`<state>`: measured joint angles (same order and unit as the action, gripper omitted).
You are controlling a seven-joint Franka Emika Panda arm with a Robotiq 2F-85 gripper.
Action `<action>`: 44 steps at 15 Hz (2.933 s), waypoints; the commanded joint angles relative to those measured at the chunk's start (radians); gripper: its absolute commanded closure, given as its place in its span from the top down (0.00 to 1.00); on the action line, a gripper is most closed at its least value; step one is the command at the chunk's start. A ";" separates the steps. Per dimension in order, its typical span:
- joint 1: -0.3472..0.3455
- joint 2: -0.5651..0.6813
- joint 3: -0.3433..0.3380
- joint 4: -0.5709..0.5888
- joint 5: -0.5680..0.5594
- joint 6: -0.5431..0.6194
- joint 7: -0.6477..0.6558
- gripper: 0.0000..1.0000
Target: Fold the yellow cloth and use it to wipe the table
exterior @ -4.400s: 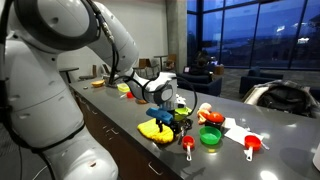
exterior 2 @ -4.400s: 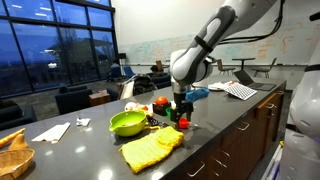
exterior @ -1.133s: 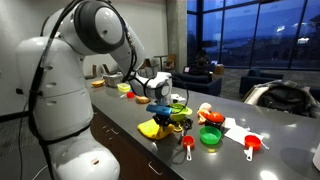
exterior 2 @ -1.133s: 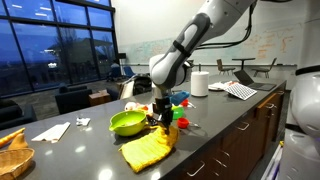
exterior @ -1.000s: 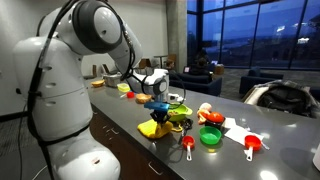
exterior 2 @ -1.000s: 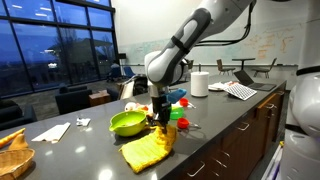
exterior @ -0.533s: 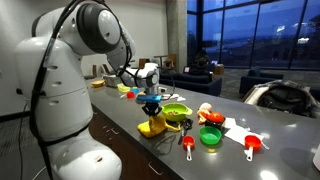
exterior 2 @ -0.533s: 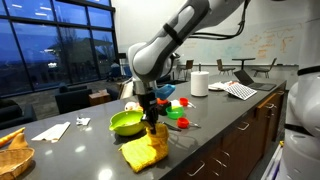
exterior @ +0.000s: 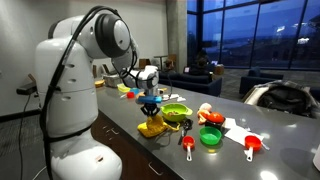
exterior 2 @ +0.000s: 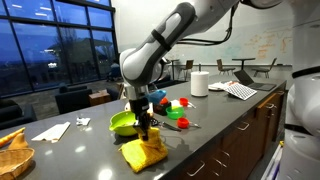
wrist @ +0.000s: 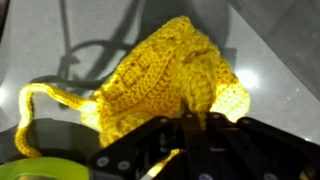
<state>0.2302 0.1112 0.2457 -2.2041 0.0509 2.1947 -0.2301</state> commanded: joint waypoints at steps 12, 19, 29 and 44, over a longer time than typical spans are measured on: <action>-0.031 0.256 0.022 0.208 0.117 -0.102 -0.196 0.35; -0.018 0.212 0.012 0.216 0.033 -0.130 -0.124 0.81; -0.034 0.114 -0.019 0.172 -0.018 -0.110 -0.036 0.65; -0.022 0.181 -0.007 0.103 -0.005 -0.054 -0.010 0.00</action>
<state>0.1972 0.2806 0.2285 -2.0949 0.0483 2.1258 -0.2579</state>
